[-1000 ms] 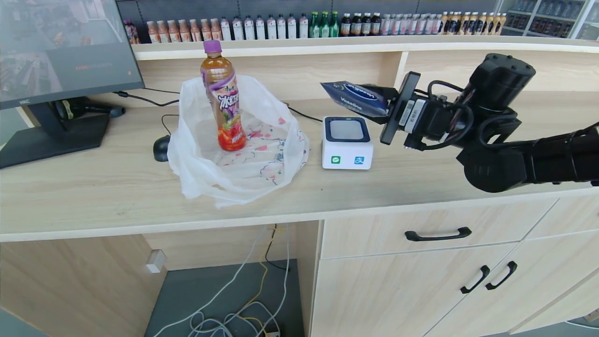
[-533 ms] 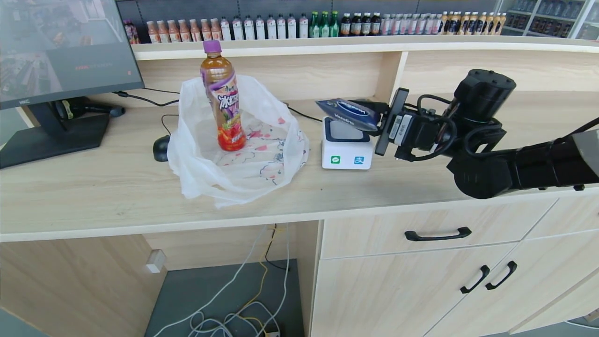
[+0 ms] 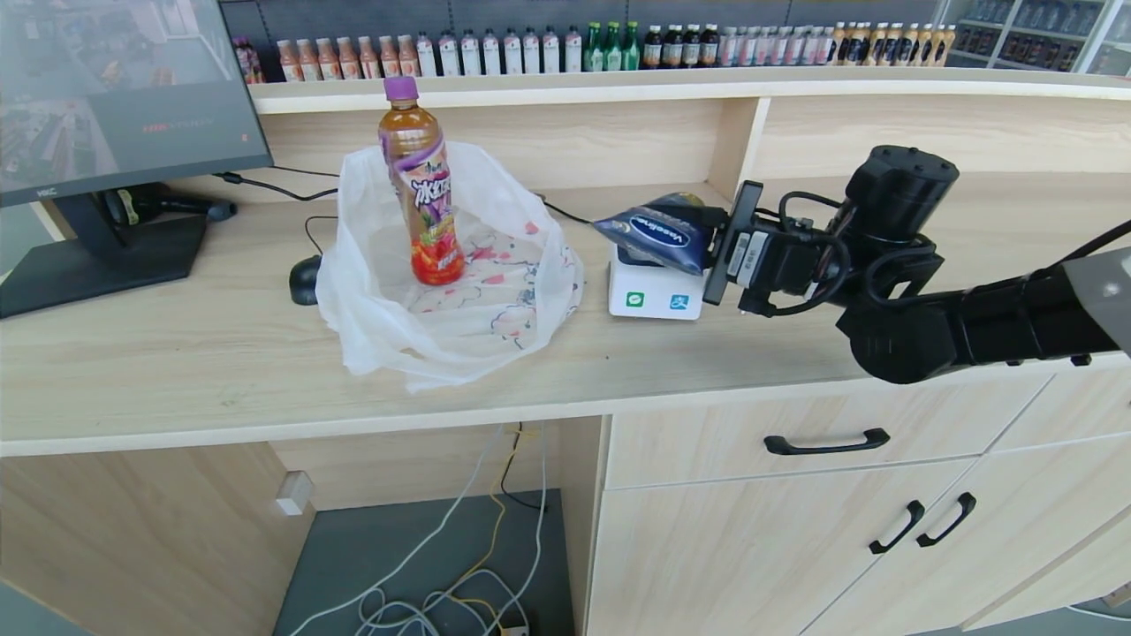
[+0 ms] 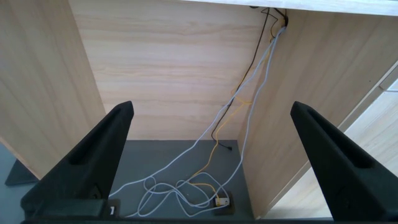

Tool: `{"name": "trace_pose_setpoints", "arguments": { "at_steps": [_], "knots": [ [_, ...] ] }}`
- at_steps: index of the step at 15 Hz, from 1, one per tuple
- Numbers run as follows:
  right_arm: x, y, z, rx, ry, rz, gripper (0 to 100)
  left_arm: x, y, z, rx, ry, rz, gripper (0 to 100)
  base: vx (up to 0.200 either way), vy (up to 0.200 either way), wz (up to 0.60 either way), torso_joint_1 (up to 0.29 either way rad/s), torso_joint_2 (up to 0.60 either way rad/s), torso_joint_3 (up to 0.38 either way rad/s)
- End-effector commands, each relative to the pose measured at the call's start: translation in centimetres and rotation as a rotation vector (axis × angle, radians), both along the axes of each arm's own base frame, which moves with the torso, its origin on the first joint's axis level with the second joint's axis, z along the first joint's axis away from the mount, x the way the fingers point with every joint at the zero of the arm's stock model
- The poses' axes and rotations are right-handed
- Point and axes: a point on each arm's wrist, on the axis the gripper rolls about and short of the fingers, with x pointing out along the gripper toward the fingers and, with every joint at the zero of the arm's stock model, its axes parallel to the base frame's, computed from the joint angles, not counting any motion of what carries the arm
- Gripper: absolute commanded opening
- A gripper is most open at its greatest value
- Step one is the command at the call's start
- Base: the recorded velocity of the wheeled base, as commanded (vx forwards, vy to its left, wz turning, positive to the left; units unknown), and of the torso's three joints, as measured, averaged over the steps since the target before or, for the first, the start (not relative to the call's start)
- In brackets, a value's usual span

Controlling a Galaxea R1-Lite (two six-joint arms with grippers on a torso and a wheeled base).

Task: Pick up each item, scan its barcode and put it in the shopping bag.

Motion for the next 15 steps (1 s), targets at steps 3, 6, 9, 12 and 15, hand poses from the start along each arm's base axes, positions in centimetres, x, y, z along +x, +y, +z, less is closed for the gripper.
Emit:
{"name": "trace_pose_setpoints", "arguments": {
  "at_steps": [3,6,9,12,15],
  "knots": [
    [0.1,0.1,-0.2,-0.002,0.006,0.002,0,0.0,0.0,0.0,0.000,0.000,0.001,100,0.000,0.000,0.00,0.000,0.00,0.000],
    [0.0,0.2,-0.1,0.000,0.002,0.004,0,0.0,0.0,0.0,0.000,0.000,0.001,100,0.000,0.000,0.00,0.000,0.00,0.000],
    [-0.4,0.7,0.4,0.005,-0.006,0.011,0,0.0,0.0,0.0,0.000,0.000,0.001,100,0.000,0.000,0.00,0.000,0.00,0.000],
    [-0.5,1.2,0.3,0.005,-0.004,0.018,0,0.0,0.0,0.0,0.000,0.000,0.001,100,0.000,0.000,0.00,0.000,0.00,0.000],
    [-0.6,1.2,0.3,0.004,-0.008,0.014,0,0.0,0.0,0.0,0.000,0.000,0.001,100,0.000,0.000,0.00,0.000,0.00,0.000]
  ]
}}
